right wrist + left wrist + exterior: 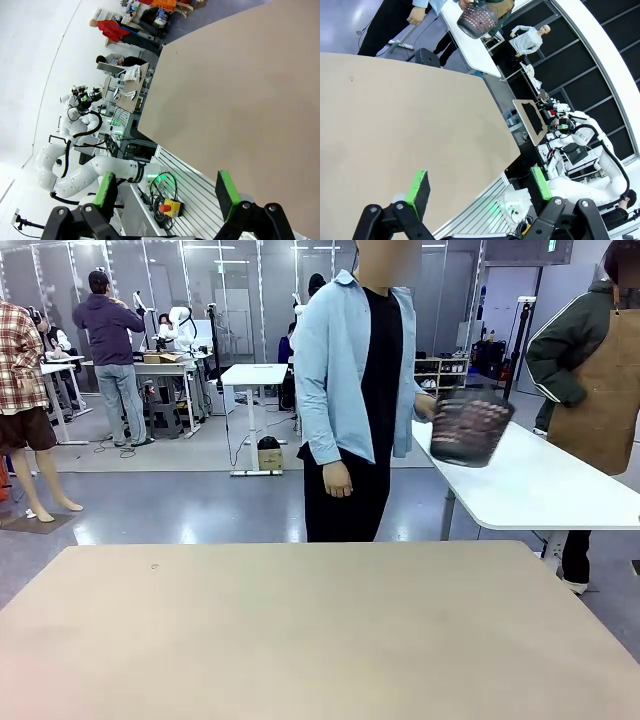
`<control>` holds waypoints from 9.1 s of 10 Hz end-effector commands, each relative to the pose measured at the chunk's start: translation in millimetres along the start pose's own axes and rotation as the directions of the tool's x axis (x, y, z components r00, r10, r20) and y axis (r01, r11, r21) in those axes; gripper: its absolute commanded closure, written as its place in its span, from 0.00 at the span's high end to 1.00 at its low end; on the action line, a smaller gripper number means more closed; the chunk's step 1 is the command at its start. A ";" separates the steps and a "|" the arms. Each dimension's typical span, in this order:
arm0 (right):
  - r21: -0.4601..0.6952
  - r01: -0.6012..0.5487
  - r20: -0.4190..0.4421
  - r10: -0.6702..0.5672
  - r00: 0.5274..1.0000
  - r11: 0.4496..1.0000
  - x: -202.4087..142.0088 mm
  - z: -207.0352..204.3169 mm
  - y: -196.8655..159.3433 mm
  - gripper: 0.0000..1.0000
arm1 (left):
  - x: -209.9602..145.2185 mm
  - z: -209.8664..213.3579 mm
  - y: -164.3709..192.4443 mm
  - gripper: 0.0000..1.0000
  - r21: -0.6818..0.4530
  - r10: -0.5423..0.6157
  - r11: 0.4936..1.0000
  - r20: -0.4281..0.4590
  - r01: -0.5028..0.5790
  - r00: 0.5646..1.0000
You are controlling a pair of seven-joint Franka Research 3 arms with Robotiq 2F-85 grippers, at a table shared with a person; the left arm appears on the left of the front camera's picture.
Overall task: Fold the towel.
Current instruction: Grab the top end of the 100 cm Hotel Towel extended by the human.
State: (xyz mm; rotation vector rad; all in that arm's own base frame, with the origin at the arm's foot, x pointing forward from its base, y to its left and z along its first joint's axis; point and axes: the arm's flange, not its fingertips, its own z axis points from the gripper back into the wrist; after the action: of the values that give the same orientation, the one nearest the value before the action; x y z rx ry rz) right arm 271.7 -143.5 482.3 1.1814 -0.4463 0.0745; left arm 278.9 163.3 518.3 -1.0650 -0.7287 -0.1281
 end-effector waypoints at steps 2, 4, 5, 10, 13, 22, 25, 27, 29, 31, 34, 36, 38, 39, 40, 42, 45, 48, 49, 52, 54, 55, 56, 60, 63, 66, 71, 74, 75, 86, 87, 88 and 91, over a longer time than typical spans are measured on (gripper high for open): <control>0.012 -0.019 0.006 0.019 1.000 1.000 1.9 0.8 0.1 1.00 | 4.7 0.8 0.4 1.00 -0.021 -0.021 1.000 0.010 0.021 1.000; 0.012 -0.019 0.006 0.019 1.000 1.000 1.9 0.8 0.1 1.00 | 4.7 0.8 0.4 1.00 -0.021 -0.021 1.000 0.010 0.021 1.000; 0.012 -0.019 0.006 0.019 1.000 1.000 1.9 0.8 0.1 1.00 | 4.7 0.8 0.4 1.00 -0.021 -0.021 1.000 0.010 0.021 1.000; 0.012 -0.019 0.006 0.019 1.000 1.000 1.9 0.8 0.1 1.00 | 4.7 0.8 0.4 1.00 -0.021 -0.021 1.000 0.010 0.021 1.000; 0.012 -0.019 0.006 0.019 1.000 1.000 1.9 0.8 0.1 1.00 | 4.7 0.8 0.4 1.00 -0.021 -0.021 1.000 0.010 0.021 1.000; 0.012 -0.019 0.006 0.019 1.000 1.000 1.9 0.8 0.1 1.00 | 4.7 0.8 0.4 1.00 -0.021 -0.021 1.000 0.010 0.021 1.000; 0.012 -0.019 0.006 0.019 1.000 1.000 1.9 0.8 0.1 1.00 | 4.7 0.8 0.4 1.00 -0.021 -0.021 1.000 0.010 0.021 1.000; 0.012 -0.019 0.006 0.019 1.000 1.000 1.9 0.8 0.1 1.00 | 4.7 0.8 0.4 1.00 -0.021 -0.021 1.000 0.010 0.021 1.000; 0.012 -0.019 0.006 0.019 1.000 1.000 1.9 0.8 0.1 1.00 | 4.7 0.8 0.4 1.00 -0.021 -0.021 1.000 0.010 0.021 1.000; 0.012 -0.019 0.006 0.019 1.000 1.000 1.9 0.8 0.1 1.00 | 4.7 0.8 0.4 1.00 -0.021 -0.021 1.000 0.010 0.021 1.000; 0.012 -0.019 0.006 0.019 1.000 1.000 1.9 0.8 0.1 1.00 | 4.7 0.8 0.4 1.00 -0.021 -0.021 1.000 0.010 0.021 1.000; 0.012 -0.019 0.006 0.019 1.000 1.000 1.9 0.8 0.1 1.00 | 4.7 0.8 0.4 1.00 -0.021 -0.021 1.000 0.010 0.021 1.000; 0.012 -0.019 0.006 0.019 1.000 1.000 1.9 0.8 0.1 1.00 | 4.7 0.8 0.4 1.00 -0.021 -0.021 1.000 0.010 0.021 1.000; 0.012 -0.019 0.006 0.019 1.000 1.000 1.9 0.8 0.1 1.00 | 4.7 0.8 0.4 1.00 -0.021 -0.021 1.000 0.010 0.021 1.000; 0.012 -0.019 0.006 0.019 1.000 1.000 1.9 0.8 0.1 1.00 | 4.7 0.8 0.4 1.00 -0.021 -0.021 1.000 0.010 0.021 1.000; 0.012 -0.019 0.006 0.019 1.000 1.000 1.9 0.8 0.1 1.00 | 4.7 0.8 0.4 1.00 -0.021 -0.021 1.000 0.010 0.021 1.000; 0.012 -0.019 0.006 0.019 1.000 1.000 1.9 0.8 0.1 1.00 | 4.7 0.8 0.4 1.00 -0.021 -0.021 1.000 0.010 0.021 1.000; 0.012 -0.019 0.006 0.019 1.000 1.000 1.9 0.8 0.1 1.00 | 4.7 0.8 0.4 1.00 -0.021 -0.021 1.000 0.010 0.021 1.000; 0.012 -0.019 0.006 0.019 1.000 1.000 1.9 0.8 0.1 1.00 | 4.7 0.8 0.4 1.00 -0.021 -0.021 1.000 0.010 0.021 1.000; 0.012 -0.019 0.006 0.019 1.000 1.000 1.9 0.8 0.1 1.00 | 4.7 0.8 0.4 1.00 -0.021 -0.021 1.000 0.010 0.021 1.000; 0.012 -0.019 0.006 0.019 1.000 1.000 1.9 0.8 0.1 1.00 | 4.7 0.8 0.4 1.00 -0.021 -0.021 1.000 0.010 0.021 1.000; 0.012 -0.019 0.006 0.019 1.000 1.000 1.9 0.8 0.1 1.00 | 4.7 0.8 0.4 1.00 -0.021 -0.021 1.000 0.010 0.021 1.000; 0.012 -0.019 0.006 0.019 1.000 1.000 1.9 0.8 0.1 1.00 | 4.7 0.8 0.4 1.00 -0.021 -0.021 1.000 0.010 0.021 1.000; 0.012 -0.019 0.006 0.019 1.000 1.000 1.9 0.8 0.1 1.00 | 4.7 0.8 0.4 1.00 -0.021 -0.021 1.000 0.010 0.021 1.000; 0.012 -0.019 0.006 0.019 1.000 1.000 1.9 0.8 0.1 1.00 | 4.7 0.8 0.4 1.00 -0.021 -0.021 1.000 0.010 0.021 1.000; 0.012 -0.019 0.006 0.019 1.000 1.000 1.9 0.8 0.1 1.00 | 4.7 0.8 0.4 1.00 -0.021 -0.021 1.000 0.010 0.021 1.000; 0.012 -0.019 0.006 0.019 1.000 1.000 1.9 0.8 0.1 1.00 | 4.7 0.8 0.4 1.00 -0.021 -0.021 1.000 0.010 0.021 1.000; 0.012 -0.019 0.006 0.019 1.000 1.000 1.9 0.8 0.1 1.00 | 4.7 0.8 0.4 1.00 -0.021 -0.021 1.000 0.010 0.021 1.000; 0.012 -0.019 0.006 0.019 1.000 1.000 1.9 0.8 0.1 1.00 | 4.7 0.8 0.4 1.00 -0.021 -0.021 1.000 0.010 0.021 1.000; 0.012 -0.019 0.006 0.019 1.000 1.000 1.9 0.8 0.1 1.00 | 4.7 0.8 0.4 1.00 -0.021 -0.021 1.000 0.010 0.021 1.000; 0.012 -0.019 0.006 0.019 1.000 1.000 1.9 0.8 0.1 1.00 | 4.7 0.8 0.4 1.00 -0.021 -0.021 1.000 0.010 0.021 1.000; 0.012 -0.019 0.006 0.019 1.000 1.000 1.9 0.8 0.1 1.00 | 4.7 0.8 0.4 1.00 -0.021 -0.021 1.000 0.010 0.021 1.000; 0.012 -0.019 0.006 0.019 1.000 1.000 1.9 0.8 0.1 1.00 | 4.7 0.8 0.4 1.00 -0.021 -0.021 1.000 0.010 0.021 1.000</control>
State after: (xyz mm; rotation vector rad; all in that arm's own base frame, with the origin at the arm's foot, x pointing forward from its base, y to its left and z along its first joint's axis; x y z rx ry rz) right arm 271.8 -143.3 482.6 1.1783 -0.4485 0.0744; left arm 278.7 163.6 518.3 -1.0643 -0.7295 -0.1283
